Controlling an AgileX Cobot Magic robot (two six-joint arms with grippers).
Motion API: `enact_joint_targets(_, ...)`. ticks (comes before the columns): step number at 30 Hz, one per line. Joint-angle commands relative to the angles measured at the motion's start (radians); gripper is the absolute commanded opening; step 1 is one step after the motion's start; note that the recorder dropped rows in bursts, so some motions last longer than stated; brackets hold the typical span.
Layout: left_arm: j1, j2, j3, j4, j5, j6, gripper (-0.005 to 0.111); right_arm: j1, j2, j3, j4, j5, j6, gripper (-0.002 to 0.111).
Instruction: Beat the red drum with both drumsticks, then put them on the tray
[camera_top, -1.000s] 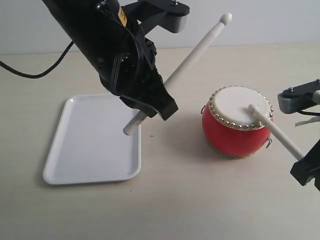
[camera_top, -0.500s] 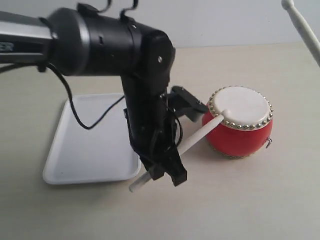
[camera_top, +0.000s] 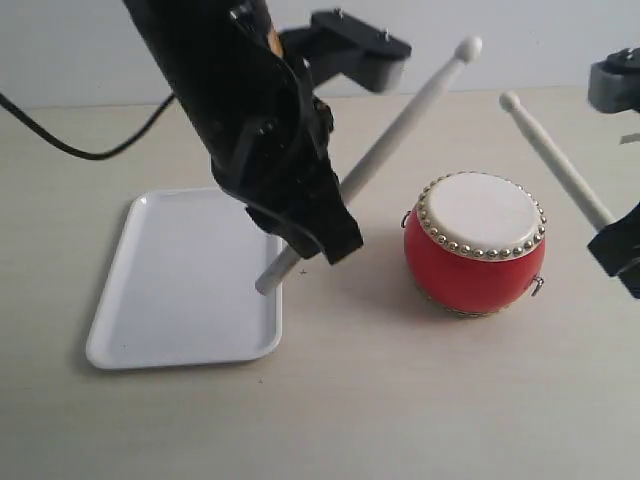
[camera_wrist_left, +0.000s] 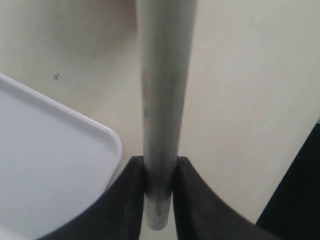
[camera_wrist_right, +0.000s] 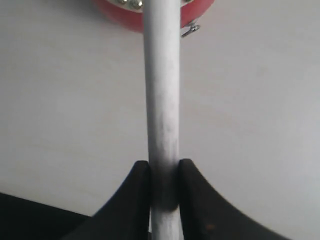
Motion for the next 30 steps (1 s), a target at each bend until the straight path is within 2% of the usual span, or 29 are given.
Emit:
enact_joint_targets(1, 0.002, -0.078, 0.027, -0.008, -0.018, -0.004, 0.000, -0.006, 0.105, 0.055, 0.036, -0.004, -0.034, 0.000)
enact_joint_targets(6, 0.002, -0.100, 0.132, -0.006, -0.106, -0.004, 0.000, -0.006, 0.193, 0.100, 0.014, -0.004, -0.041, 0.000)
enact_joint_targets(13, 0.002, -0.042, 0.150, -0.013, -0.199, 0.021, 0.000, -0.006, -0.003, 0.005, -0.002, -0.004, -0.025, 0.000)
enact_joint_targets(16, 0.002, 0.090, 0.104, -0.029, -0.166, 0.030, 0.000, -0.006, -0.183, -0.021, -0.023, -0.004, -0.002, 0.000)
enact_joint_targets(17, 0.002, 0.187, 0.064, -0.033, -0.109, 0.038, 0.000, -0.006, -0.239, -0.017, -0.030, -0.004, 0.015, 0.000)
enact_joint_targets(20, 0.002, 0.357, -0.026, -0.035, 0.021, 0.041, 0.000, -0.006, -0.298, 0.006, -0.032, -0.004, 0.020, 0.000)
enact_joint_targets(23, 0.002, 0.453, -0.103, -0.056, 0.021, 0.056, 0.000, -0.006, -0.292, 0.061, -0.032, -0.004, 0.015, 0.000)
enact_joint_targets(26, 0.007, 0.360, -0.093, -0.056, 0.021, 0.045, 0.000, -0.006, -0.256, 0.104, -0.031, -0.004, 0.015, 0.000)
enact_joint_targets(30, 0.010, 0.118, -0.055, -0.054, 0.021, 0.040, 0.000, -0.006, -0.096, 0.182, -0.009, -0.004, 0.000, 0.000)
